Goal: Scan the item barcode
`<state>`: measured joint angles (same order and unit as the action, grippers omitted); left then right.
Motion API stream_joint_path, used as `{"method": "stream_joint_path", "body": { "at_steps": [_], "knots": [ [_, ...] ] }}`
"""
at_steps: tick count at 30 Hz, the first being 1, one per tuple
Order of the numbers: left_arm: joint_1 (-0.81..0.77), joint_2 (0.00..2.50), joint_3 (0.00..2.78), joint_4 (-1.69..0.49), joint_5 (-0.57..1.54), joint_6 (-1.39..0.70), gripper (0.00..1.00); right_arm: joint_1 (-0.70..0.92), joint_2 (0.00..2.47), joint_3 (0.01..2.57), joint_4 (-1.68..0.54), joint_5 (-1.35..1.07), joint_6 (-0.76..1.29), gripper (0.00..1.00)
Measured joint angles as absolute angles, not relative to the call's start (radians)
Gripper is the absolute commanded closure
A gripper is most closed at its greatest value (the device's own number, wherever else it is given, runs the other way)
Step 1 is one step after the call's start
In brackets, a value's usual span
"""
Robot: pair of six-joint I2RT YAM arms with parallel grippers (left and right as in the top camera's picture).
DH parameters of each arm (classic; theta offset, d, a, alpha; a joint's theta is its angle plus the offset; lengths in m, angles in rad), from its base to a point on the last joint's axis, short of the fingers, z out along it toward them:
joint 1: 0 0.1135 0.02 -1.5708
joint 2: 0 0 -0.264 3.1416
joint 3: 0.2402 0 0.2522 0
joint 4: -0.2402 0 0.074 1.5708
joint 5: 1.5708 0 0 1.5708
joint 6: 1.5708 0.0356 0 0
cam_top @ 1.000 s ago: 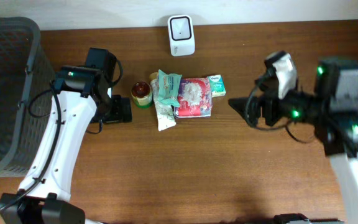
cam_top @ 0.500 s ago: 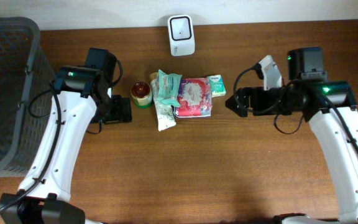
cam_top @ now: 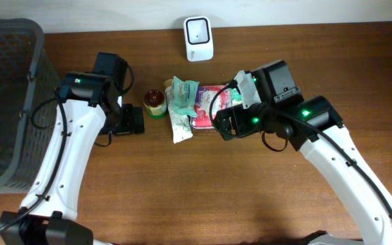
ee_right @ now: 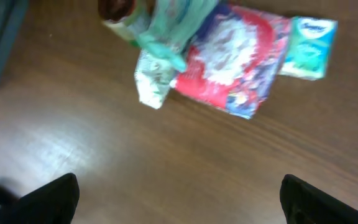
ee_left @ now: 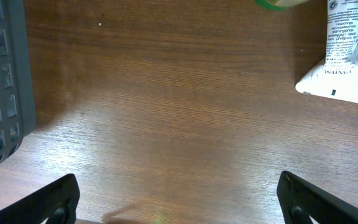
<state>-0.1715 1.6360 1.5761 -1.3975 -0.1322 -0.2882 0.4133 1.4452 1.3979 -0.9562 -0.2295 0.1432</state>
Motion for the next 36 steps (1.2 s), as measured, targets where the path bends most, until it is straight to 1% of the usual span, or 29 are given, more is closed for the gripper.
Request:
{"method": "stream_joint_path", "body": {
  "at_steps": [6, 10, 15, 17, 20, 22, 23, 24, 25, 27, 30, 35, 36],
  "knots": [
    [-0.171, 1.636, 1.576, -1.398, -0.132, -0.289, 0.01, 0.413, 1.507, 1.398, -0.889, -0.126, 0.151, 0.01],
    [-0.171, 1.636, 1.576, -1.398, -0.132, -0.288, 0.01, 0.413, 1.657, 1.398, -0.773, -0.112, 0.189, 0.02],
    [-0.171, 1.636, 1.576, -1.398, -0.132, -0.289, 0.01, 0.409, 1.802, 1.398, -0.697, -0.105, 0.237, 0.01],
    [-0.171, 1.636, 1.576, -1.398, -0.132, -0.288, 0.01, 0.390, 1.836, 1.398, -0.688, -0.105, 0.260, 0.01],
    [-0.171, 1.636, 1.576, -1.398, -0.132, -0.288, 0.01, 0.308, 1.850, 1.398, -0.670, -0.120, 0.319, 0.02],
    [-0.171, 1.636, 1.576, -1.398, -0.132, -0.289, 0.01, 0.262, 1.850, 1.398, -0.656, -0.152, 0.338, 0.27],
    [-0.171, 1.636, 1.576, -1.398, -0.132, -0.288, 0.01, 0.257, 1.850, 1.398, -0.656, -0.159, 0.339, 0.42],
    [-0.171, 1.636, 1.576, -1.398, -0.132, -0.289, 0.01, 0.257, 1.850, 1.398, -0.656, -0.159, 0.340, 0.47],
    [-0.171, 1.636, 1.576, -1.398, -0.132, -0.289, 0.01, 0.257, 1.851, 1.398, -0.657, -0.157, 0.344, 0.63],
    [-0.171, 1.636, 1.576, -1.398, -0.132, -0.289, 0.01, 0.257, 1.854, 1.398, -0.656, -0.147, 0.342, 0.83],
    [-0.171, 1.636, 1.576, -1.398, -0.132, -0.289, 0.01, 0.257, 1.872, 1.398, -0.650, -0.135, 0.345, 0.87],
    [-0.171, 1.636, 1.576, -1.398, -0.132, -0.289, 0.01, 0.248, 1.915, 1.398, -0.649, -0.101, 0.345, 0.87],
    [-0.171, 1.636, 1.576, -1.398, -0.132, -0.289, 0.01, 0.246, 1.929, 1.398, -0.649, -0.094, 0.345, 0.91]
  ]
}}
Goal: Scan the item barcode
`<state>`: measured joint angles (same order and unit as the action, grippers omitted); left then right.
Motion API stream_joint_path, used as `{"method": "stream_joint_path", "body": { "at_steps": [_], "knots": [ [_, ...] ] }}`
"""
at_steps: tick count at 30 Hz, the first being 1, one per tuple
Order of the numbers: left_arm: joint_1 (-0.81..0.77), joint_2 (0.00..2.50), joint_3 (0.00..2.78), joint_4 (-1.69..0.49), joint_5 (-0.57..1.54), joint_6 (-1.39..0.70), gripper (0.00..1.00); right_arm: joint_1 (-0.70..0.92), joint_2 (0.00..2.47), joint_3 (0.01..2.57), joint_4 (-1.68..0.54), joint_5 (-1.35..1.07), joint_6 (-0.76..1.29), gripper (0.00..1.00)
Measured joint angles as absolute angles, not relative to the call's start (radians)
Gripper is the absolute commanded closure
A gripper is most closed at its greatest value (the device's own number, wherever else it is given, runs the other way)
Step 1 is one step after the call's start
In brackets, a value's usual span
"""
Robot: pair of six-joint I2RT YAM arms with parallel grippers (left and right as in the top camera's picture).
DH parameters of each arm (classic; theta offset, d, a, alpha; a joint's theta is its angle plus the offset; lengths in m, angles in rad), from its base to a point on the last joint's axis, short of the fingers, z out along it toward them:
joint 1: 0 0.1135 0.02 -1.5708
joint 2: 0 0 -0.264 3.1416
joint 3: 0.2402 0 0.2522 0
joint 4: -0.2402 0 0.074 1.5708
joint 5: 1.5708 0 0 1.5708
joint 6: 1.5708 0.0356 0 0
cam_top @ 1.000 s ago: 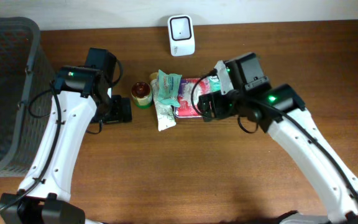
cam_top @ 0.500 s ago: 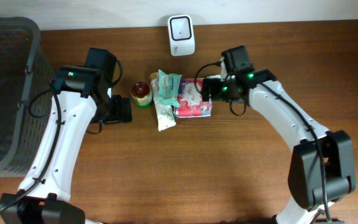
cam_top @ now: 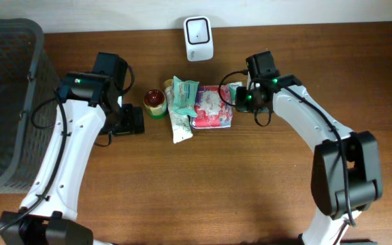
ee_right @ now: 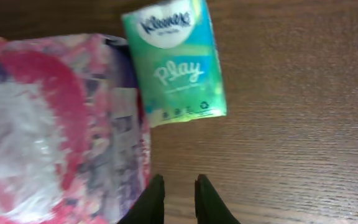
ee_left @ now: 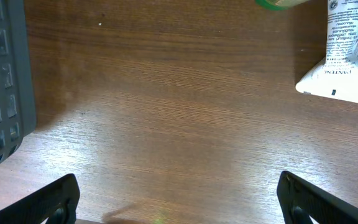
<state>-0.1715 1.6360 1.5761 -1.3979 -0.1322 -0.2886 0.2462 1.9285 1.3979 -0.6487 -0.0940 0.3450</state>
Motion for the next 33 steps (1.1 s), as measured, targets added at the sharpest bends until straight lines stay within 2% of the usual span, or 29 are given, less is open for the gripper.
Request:
{"method": "stream_joint_path", "body": {
  "at_steps": [1, 3, 10, 15, 24, 26, 28, 29, 30, 33],
  "knots": [
    [-0.171, 1.636, 1.576, -1.398, -0.132, -0.289, 0.01, 0.246, 1.945, 1.398, -0.649, -0.094, 0.345, 0.96],
    [-0.171, 1.636, 1.576, -1.398, -0.132, -0.289, 0.01, 0.247, 1.965, 1.398, -0.645, -0.104, 0.347, 0.96],
    [-0.171, 1.636, 1.576, -1.398, -0.132, -0.289, 0.01, 0.294, 1.998, 1.398, -0.573, -0.257, 0.348, 0.96],
    [-0.171, 1.636, 1.576, -1.398, -0.132, -0.289, 0.01, 0.364, 1.998, 1.398, -0.545, -0.273, 0.348, 0.96],
    [-0.171, 1.636, 1.576, -1.398, -0.132, -0.289, 0.01, 0.356, 2.001, 1.413, -0.583, -0.287, 0.348, 0.95],
    [-0.171, 1.636, 1.576, -1.398, -0.132, -0.289, 0.01, 0.337, 2.007, 1.479, -0.673, -0.290, 0.338, 0.89],
    [-0.171, 1.636, 1.576, -1.398, -0.132, -0.288, 0.01, 0.308, 2.009, 1.581, -0.767, -0.265, 0.331, 0.67],
    [-0.171, 1.636, 1.576, -1.398, -0.132, -0.289, 0.01, 0.291, 2.008, 1.624, -0.787, -0.244, 0.327, 0.62],
    [-0.171, 1.636, 1.576, -1.398, -0.132, -0.289, 0.01, 0.273, 2.008, 1.650, -0.795, -0.222, 0.320, 0.57],
    [-0.171, 1.636, 1.576, -1.398, -0.132, -0.289, 0.01, 0.212, 2.009, 1.658, -0.805, -0.180, 0.278, 0.53]
  ]
}}
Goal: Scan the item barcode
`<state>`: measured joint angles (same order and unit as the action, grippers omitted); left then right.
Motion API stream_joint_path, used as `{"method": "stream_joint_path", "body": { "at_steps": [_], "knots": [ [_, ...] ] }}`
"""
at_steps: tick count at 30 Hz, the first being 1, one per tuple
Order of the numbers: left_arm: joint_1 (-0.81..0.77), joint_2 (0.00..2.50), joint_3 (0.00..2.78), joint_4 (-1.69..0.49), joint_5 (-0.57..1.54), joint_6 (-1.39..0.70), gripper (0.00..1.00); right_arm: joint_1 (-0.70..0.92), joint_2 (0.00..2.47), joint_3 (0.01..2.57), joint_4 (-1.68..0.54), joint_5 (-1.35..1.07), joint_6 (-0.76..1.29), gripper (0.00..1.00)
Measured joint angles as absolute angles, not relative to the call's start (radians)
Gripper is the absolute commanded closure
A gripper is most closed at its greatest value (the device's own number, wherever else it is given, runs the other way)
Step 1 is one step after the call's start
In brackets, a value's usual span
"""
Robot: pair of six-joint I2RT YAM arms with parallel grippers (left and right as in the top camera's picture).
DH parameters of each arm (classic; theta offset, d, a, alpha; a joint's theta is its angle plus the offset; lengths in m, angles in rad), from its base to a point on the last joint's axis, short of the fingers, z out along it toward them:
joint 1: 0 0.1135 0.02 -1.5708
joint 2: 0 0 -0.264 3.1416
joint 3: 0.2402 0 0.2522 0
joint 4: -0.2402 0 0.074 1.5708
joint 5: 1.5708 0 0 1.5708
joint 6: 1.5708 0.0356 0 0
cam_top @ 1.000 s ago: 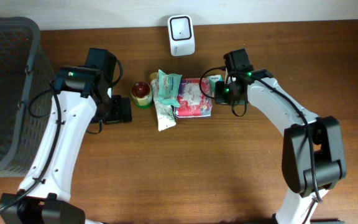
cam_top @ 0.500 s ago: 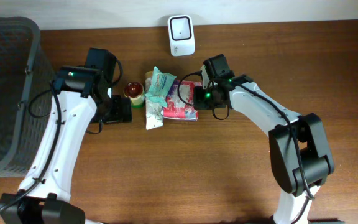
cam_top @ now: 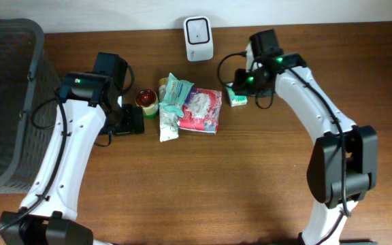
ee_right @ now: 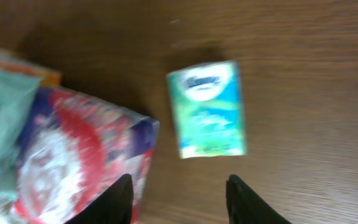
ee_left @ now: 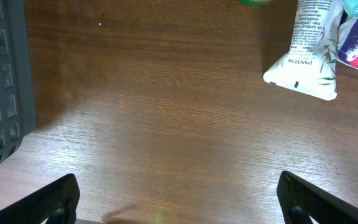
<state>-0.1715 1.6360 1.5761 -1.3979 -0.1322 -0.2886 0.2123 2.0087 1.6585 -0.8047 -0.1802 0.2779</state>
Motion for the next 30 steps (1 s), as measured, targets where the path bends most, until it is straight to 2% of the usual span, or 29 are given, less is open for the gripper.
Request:
{"method": "stream_joint_path", "body": {
  "at_steps": [7, 14, 16, 21, 23, 25, 27, 30],
  "knots": [
    [-0.171, 1.636, 1.576, -1.398, -0.132, -0.289, 0.01, 0.157, 2.082, 1.657, -0.759, -0.162, 0.250, 0.52],
    [-0.171, 1.636, 1.576, -1.398, -0.132, -0.288, 0.01, 0.257, 2.104, 1.654, -0.697, -0.059, 0.205, 0.53],
    [-0.171, 1.636, 1.576, -1.398, -0.132, -0.289, 0.01, 0.275, 2.115, 1.654, -0.693, -0.031, 0.200, 0.56],
    [-0.171, 1.636, 1.576, -1.398, -0.132, -0.289, 0.01, 0.305, 2.186, 1.654, -0.690, 0.039, 0.191, 0.57],
    [-0.171, 1.636, 1.576, -1.398, -0.132, -0.289, 0.01, 0.316, 2.189, 1.654, -0.690, 0.078, 0.187, 0.67],
    [-0.171, 1.636, 1.576, -1.398, -0.132, -0.289, 0.01, 0.319, 2.199, 1.654, -0.690, 0.102, 0.186, 0.85],
    [-0.171, 1.636, 1.576, -1.398, -0.132, -0.289, 0.01, 0.319, 2.204, 1.657, -0.698, 0.117, 0.182, 0.96],
    [-0.171, 1.636, 1.576, -1.398, -0.132, -0.289, 0.01, 0.319, 2.205, 1.669, -0.734, 0.120, 0.187, 0.96]
  ]
}}
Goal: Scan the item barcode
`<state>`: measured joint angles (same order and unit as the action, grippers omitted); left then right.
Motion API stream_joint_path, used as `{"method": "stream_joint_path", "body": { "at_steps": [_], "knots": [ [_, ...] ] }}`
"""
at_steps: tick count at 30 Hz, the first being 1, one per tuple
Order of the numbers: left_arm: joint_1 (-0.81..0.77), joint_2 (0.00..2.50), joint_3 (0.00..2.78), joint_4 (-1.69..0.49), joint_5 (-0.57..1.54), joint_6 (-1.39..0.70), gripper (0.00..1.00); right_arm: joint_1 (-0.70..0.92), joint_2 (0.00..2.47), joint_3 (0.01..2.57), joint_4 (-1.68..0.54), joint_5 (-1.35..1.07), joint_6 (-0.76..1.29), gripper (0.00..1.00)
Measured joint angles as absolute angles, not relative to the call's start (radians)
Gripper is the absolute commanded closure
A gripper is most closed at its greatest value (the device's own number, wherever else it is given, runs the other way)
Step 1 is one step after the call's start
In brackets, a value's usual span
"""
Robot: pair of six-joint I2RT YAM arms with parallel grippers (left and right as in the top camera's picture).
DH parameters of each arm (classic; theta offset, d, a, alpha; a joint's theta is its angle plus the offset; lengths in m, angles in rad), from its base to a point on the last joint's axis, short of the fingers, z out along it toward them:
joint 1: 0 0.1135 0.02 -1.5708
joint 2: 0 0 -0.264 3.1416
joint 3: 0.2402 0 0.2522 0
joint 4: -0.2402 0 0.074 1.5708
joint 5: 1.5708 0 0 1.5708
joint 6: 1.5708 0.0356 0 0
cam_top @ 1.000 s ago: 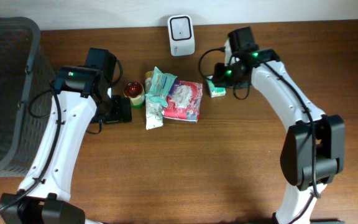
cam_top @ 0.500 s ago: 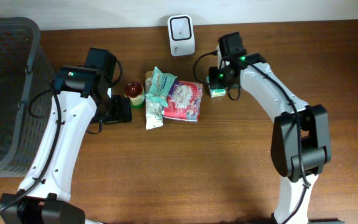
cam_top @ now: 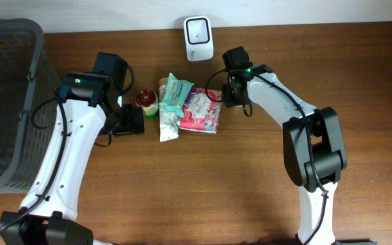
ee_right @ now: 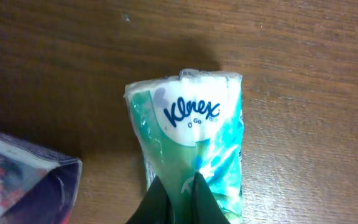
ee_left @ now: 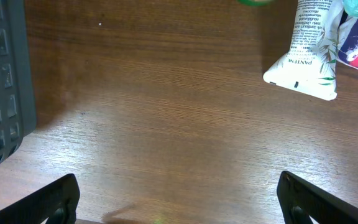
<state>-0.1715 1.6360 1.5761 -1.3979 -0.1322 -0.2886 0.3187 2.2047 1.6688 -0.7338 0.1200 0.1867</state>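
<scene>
A green-and-white Kleenex tissue pack [ee_right: 191, 124] lies on the wooden table, right of the heap of items. My right gripper [ee_right: 178, 186] is shut on the near end of the pack, its film pinched between the dark fingertips [ee_right: 160, 202]. In the overhead view the right gripper [cam_top: 231, 94] covers the pack. The white barcode scanner [cam_top: 199, 29] stands at the table's back edge, just behind and to the left. My left gripper [ee_left: 179, 199] hangs open over bare wood, left of the heap, holding nothing.
The heap holds a red pouch [cam_top: 201, 114], a white Pantene sachet [ee_left: 306, 56], a teal packet [cam_top: 177, 90] and a small jar [cam_top: 148, 102]. A dark mesh basket [cam_top: 5, 102] fills the left side. The left arm's gripper [cam_top: 129, 121] sits beside the jar.
My right gripper stood with parted jaws above the Kleenex pack; now it is down on the pack and shut on its near end. The left arm and the heap have not moved.
My right gripper first hovered wide open over the heap. Then it was shut at the seam between the red pouch and the Kleenex pack. Later the heap lay further left, the pack alone on the wood. Now the gripper pinches the pack.
</scene>
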Motion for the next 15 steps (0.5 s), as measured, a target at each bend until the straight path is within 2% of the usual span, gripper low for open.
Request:
{"method": "stream_joint_path", "body": {
  "at_steps": [4, 7, 9, 12, 15],
  "knots": [
    [-0.171, 1.636, 1.576, -1.399, -0.132, -0.289, 0.01, 0.310, 2.207, 1.731, -0.944, 0.057, 0.207, 0.96],
    [-0.171, 1.636, 1.576, -1.398, -0.132, -0.289, 0.01, 0.261, 2.212, 1.808, -1.070, -0.141, 0.178, 0.96],
    [-0.171, 1.636, 1.576, -1.398, -0.132, -0.289, 0.01, 0.186, 2.212, 1.823, -1.128, -0.361, 0.118, 0.96],
    [-0.171, 1.636, 1.576, -1.398, -0.132, -0.289, 0.01, 0.105, 2.212, 1.791, -1.135, -0.553, 0.069, 0.96],
    [-0.171, 1.636, 1.576, -1.397, -0.132, -0.289, 0.01, 0.022, 2.214, 1.643, -1.072, -0.758, 0.006, 0.96]
  ]
}}
